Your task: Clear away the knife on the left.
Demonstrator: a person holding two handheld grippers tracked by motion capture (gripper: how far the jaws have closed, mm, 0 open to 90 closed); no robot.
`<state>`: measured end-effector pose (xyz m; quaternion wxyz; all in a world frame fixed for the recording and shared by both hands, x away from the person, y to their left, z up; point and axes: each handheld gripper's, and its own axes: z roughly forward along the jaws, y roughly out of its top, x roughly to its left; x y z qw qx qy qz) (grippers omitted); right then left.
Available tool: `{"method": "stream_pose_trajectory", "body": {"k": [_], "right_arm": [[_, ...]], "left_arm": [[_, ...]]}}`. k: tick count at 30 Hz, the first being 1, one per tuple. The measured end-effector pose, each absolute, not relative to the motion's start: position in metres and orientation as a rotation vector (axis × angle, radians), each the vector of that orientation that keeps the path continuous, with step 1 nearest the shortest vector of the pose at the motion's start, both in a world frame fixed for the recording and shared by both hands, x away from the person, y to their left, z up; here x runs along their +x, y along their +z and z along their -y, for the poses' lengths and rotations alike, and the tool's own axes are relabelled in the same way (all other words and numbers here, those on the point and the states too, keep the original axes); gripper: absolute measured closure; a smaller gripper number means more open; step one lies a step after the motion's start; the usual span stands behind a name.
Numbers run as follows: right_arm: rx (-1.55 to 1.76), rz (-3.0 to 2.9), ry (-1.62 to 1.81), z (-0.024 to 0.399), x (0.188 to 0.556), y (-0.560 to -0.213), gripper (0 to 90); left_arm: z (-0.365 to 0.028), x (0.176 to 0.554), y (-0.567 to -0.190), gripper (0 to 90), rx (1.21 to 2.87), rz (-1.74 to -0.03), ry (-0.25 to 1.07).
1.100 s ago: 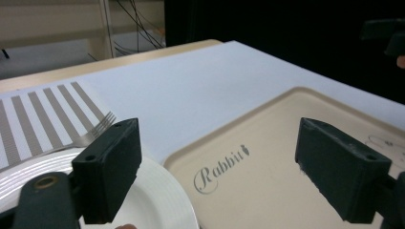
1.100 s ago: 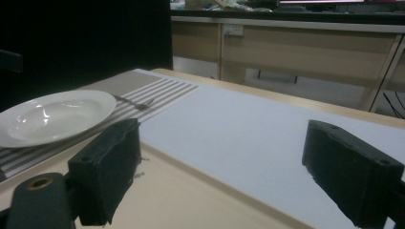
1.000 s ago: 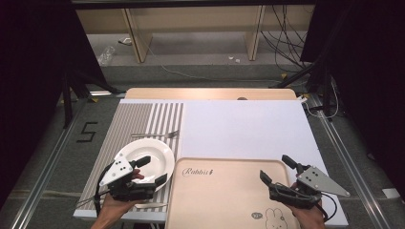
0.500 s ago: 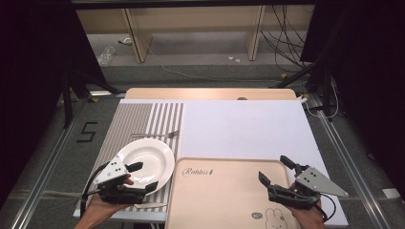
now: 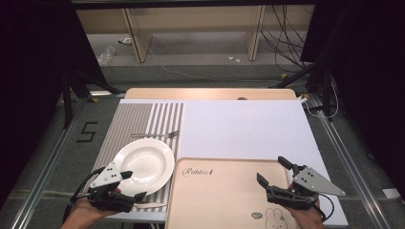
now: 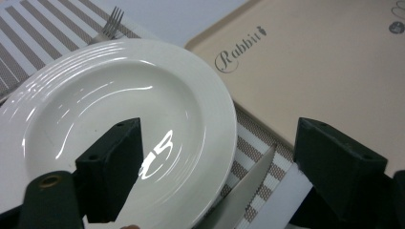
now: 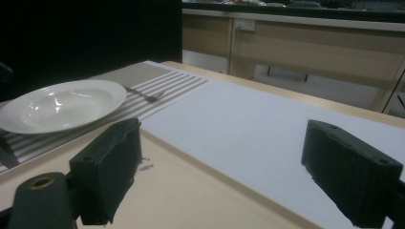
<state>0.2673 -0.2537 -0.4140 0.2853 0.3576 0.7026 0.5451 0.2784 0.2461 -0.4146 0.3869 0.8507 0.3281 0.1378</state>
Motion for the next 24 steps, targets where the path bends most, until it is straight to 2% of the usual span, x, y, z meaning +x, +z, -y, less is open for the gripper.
{"method": "stream_pose_trajectory", "body": {"k": [24], "right_arm": [[0.949, -1.899, 1.459, 0.252, 0.268, -0.415, 14.6]], "left_arm": [[-0.280, 0.268, -0.423, 17.6, 2.307, -0.928, 0.347]]}}
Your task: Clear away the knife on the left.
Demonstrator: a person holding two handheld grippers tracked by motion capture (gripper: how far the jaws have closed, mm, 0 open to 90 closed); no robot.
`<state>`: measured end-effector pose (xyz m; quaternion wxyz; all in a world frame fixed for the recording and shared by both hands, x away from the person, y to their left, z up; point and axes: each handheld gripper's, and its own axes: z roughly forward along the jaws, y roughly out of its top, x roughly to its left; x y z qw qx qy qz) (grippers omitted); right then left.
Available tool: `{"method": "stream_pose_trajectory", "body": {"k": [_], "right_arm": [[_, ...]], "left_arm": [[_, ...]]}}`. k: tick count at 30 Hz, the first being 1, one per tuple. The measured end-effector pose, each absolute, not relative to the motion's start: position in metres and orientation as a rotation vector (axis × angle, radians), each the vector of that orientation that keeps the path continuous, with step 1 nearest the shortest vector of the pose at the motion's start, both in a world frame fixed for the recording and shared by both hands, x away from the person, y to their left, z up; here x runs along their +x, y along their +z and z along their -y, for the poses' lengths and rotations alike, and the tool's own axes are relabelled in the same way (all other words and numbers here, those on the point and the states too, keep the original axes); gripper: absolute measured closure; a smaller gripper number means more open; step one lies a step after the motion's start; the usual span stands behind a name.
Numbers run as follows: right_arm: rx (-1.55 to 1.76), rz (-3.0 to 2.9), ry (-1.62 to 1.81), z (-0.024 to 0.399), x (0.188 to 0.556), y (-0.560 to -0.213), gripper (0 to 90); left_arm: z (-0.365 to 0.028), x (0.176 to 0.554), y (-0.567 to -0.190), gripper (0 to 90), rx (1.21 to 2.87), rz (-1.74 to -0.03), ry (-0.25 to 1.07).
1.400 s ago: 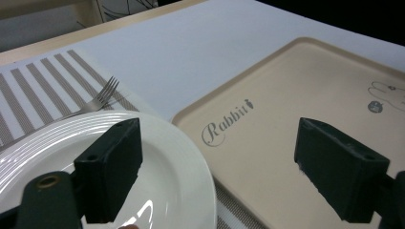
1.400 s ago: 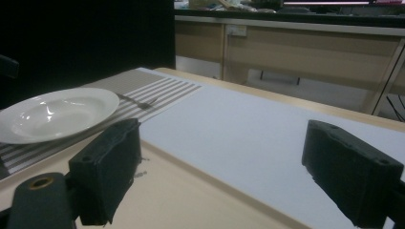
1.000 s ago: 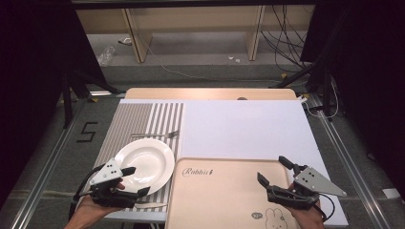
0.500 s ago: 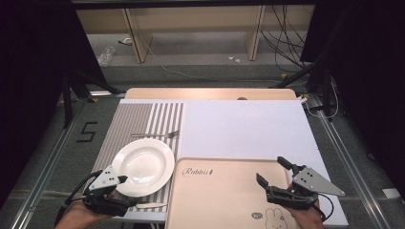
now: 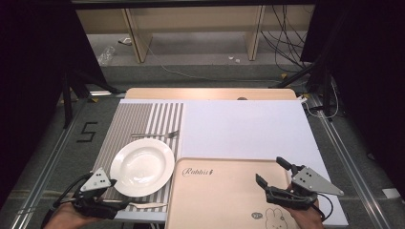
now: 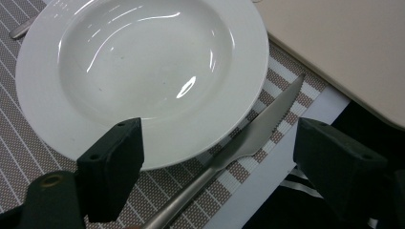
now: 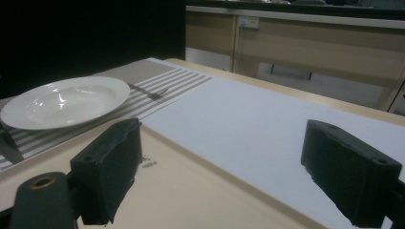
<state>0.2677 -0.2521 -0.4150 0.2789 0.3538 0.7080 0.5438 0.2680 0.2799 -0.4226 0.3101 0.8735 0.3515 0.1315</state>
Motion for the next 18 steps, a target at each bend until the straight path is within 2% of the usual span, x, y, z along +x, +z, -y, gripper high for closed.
{"method": "stream_pose_trajectory", "body": {"k": [8, 18], "right_arm": [[0.935, -1.915, 1.463, 0.250, 0.267, -0.415, 14.6], [0.925, -1.927, 1.464, 0.250, 0.268, -0.416, 14.6]], "left_arm": [[-0.289, 0.265, -0.431, 18.6, 2.332, -0.964, 0.332], [-0.296, 0.272, -0.446, 20.2, 2.401, -1.019, 0.240]]}}
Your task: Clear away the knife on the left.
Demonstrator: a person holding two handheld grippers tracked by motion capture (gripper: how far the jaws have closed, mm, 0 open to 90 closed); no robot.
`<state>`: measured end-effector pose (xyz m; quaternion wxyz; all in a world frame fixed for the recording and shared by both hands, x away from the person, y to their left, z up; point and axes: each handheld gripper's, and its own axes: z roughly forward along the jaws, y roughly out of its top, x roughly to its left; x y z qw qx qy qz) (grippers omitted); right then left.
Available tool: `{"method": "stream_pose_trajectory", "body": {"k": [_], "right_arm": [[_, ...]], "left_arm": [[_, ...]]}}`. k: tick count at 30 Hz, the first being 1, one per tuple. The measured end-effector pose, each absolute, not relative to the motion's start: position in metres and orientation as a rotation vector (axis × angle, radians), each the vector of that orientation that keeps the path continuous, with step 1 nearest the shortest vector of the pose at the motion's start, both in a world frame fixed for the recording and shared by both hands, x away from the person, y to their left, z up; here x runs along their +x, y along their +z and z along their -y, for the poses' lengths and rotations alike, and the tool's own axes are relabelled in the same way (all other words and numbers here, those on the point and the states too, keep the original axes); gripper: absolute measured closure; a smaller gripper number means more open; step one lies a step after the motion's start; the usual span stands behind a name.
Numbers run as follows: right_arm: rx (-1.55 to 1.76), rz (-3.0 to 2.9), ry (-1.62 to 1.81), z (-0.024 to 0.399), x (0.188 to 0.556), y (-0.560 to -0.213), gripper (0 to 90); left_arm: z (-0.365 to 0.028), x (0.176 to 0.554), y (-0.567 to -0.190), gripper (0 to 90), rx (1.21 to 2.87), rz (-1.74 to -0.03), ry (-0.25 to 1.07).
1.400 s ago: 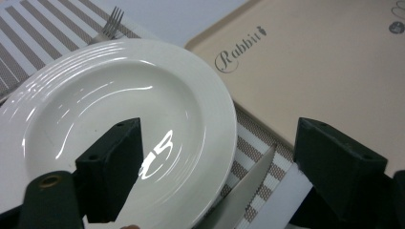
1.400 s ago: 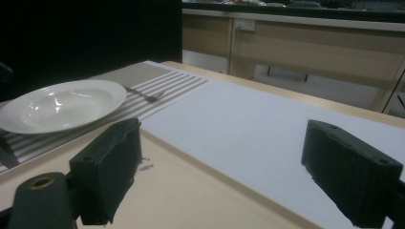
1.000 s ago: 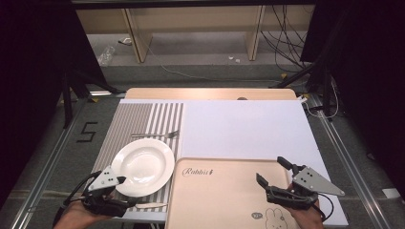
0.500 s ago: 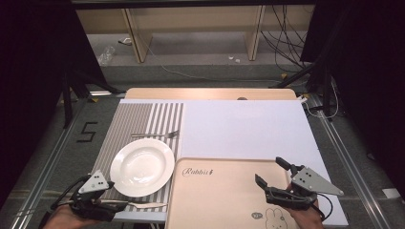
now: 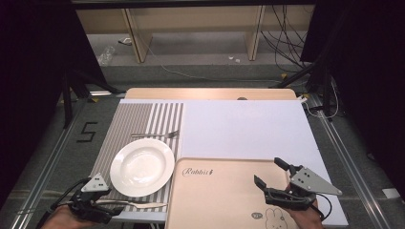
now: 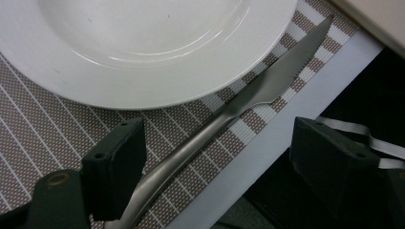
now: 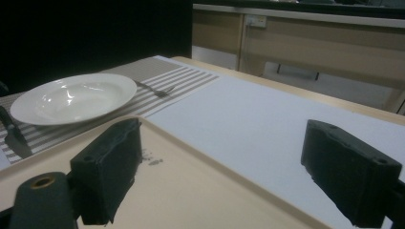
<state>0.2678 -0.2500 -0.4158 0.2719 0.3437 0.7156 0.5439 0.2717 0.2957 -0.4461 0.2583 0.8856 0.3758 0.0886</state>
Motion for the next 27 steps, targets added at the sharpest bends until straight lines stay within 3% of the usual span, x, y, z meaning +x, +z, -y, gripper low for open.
{"method": "stream_pose_trajectory", "body": {"k": [15, 27], "right_arm": [[0.916, -1.944, 1.457, 0.249, 0.268, -0.416, 14.6], [0.913, -1.950, 1.455, 0.248, 0.268, -0.417, 14.8]], "left_arm": [[-0.291, 0.286, -0.460, 22.9, 2.524, -1.011, 0.194], [-0.288, 0.295, -0.466, 31.4, 2.578, -0.993, 0.173]]}}
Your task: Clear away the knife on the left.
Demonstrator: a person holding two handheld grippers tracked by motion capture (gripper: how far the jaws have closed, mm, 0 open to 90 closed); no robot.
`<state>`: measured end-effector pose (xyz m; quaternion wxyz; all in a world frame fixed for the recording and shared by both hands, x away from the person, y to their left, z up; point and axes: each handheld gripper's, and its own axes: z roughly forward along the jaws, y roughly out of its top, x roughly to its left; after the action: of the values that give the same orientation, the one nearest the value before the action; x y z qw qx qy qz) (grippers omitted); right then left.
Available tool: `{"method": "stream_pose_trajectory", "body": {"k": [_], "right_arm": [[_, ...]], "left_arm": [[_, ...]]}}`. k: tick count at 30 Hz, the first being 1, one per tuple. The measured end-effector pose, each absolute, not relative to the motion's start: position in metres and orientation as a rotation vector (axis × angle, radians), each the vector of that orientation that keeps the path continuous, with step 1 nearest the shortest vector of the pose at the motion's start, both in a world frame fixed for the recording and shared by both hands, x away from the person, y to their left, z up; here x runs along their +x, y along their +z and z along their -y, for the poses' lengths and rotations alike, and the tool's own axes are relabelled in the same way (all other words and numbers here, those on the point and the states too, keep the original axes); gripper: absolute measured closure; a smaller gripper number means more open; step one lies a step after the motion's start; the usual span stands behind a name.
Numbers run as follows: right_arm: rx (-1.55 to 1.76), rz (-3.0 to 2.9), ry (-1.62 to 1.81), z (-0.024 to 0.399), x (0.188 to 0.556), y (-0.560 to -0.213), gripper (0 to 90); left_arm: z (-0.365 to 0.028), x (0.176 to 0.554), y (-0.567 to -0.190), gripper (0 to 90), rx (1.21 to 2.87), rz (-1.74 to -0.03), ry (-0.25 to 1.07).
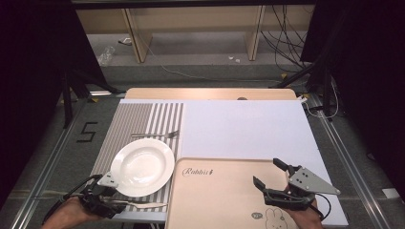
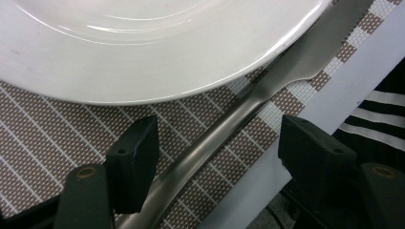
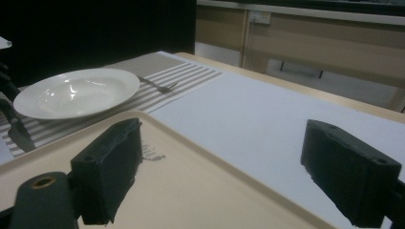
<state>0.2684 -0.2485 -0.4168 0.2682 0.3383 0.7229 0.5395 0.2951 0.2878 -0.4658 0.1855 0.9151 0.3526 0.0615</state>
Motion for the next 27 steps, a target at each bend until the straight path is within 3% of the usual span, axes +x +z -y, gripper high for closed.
{"method": "stream_pose_trajectory", "body": {"k": [27], "right_arm": [[0.911, -1.966, 1.446, 0.247, 0.269, -0.418, 15.4]], "left_arm": [[-0.272, 0.301, -0.465, 55.5, 2.726, -0.922, 0.159]]}}
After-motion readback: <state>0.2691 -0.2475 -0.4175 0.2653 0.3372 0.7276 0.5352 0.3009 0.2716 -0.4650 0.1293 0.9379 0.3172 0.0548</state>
